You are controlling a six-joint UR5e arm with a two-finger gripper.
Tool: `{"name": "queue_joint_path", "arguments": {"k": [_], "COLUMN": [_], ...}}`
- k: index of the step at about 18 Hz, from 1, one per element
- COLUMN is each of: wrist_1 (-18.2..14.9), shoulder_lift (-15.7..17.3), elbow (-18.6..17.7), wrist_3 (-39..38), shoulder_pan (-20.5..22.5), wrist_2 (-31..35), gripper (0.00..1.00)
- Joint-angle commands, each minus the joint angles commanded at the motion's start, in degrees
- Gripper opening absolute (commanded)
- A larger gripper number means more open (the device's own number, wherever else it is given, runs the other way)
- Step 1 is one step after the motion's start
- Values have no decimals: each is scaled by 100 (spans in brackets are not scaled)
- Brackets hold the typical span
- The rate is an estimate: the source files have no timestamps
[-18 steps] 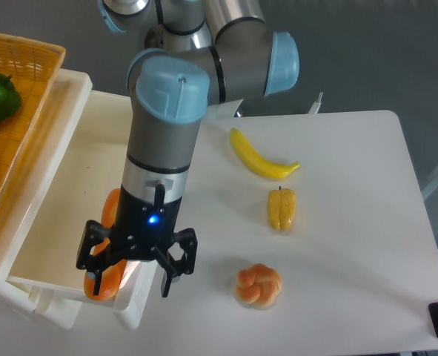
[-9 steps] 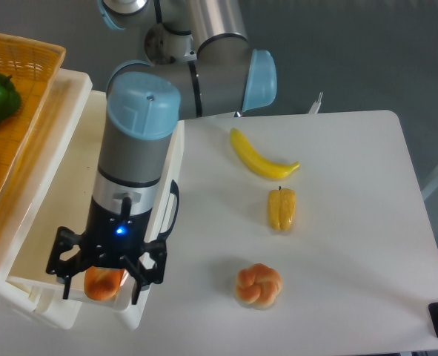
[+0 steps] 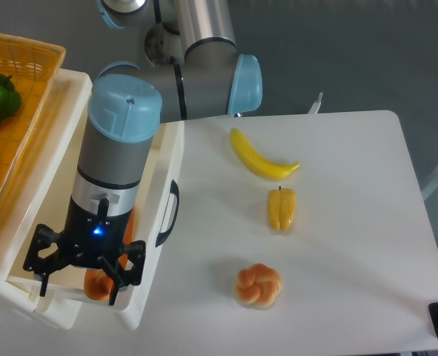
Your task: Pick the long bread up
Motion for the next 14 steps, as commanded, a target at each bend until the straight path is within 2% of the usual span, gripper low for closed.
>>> {"name": "queue_joint_path", "arguments": {"k": [8,14], "wrist_1": [-9,-9], "shoulder_lift": [17,255], "elbow": [-131,-404], "wrist_3": [-9,0], "shoulder_pan": [-70,-53], "wrist_2": [0,-9], "gripper": [100,100]}}
